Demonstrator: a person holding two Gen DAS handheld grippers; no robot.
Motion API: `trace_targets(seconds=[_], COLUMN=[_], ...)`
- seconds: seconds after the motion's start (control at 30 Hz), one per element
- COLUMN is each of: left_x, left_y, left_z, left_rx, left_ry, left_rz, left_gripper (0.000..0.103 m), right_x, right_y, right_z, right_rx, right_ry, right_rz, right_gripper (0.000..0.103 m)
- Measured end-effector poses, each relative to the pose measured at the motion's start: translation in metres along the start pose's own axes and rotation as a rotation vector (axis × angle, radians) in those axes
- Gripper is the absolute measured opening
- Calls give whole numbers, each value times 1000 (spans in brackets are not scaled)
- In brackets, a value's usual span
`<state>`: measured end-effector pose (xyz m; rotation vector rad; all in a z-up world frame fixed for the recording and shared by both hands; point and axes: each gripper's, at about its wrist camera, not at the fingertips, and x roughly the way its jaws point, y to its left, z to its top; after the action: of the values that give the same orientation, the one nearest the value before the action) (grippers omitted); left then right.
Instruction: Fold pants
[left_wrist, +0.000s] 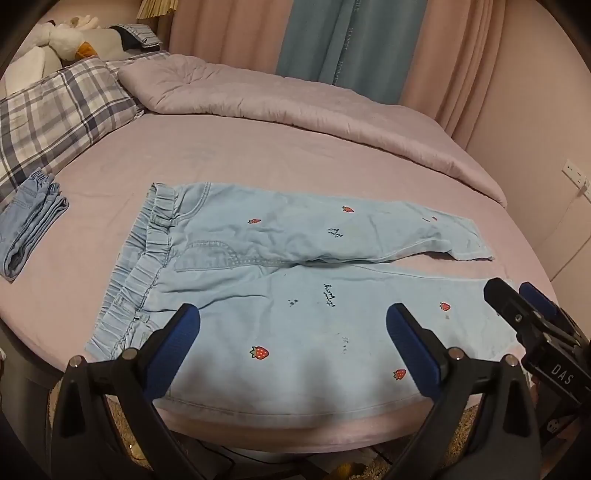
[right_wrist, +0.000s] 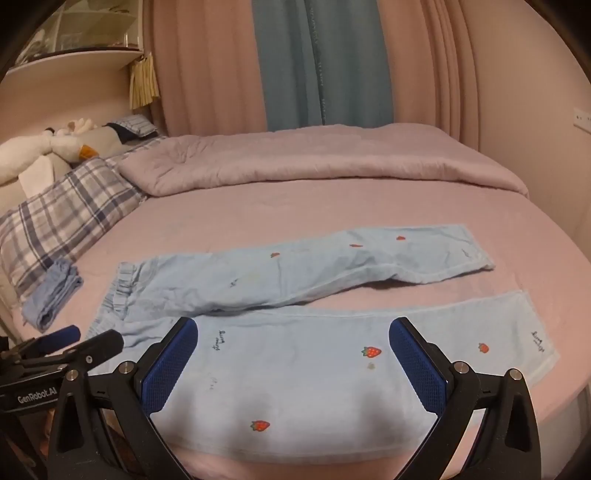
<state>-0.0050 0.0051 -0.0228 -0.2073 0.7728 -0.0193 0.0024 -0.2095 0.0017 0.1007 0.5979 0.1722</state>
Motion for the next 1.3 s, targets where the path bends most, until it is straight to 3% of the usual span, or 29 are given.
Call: trace_targets(seconds=[0.2,0.4,1.3], left_x=[4,0,-2], left_y=[5,6,7], left_z=[-2,-3,-2], left_rx=[2,-1,23], left_ry=[29,19,18], left_rz=[28,-15,-20], left_gripper=[101,101,98], right_x=[4,6,11], right_y=[0,0,-11], right_z=[1,0,-2], right_rx=[5,10,60], right_ry=[15,25,54], right_rz=[-4,-7,-38], right_gripper=[103,103,103])
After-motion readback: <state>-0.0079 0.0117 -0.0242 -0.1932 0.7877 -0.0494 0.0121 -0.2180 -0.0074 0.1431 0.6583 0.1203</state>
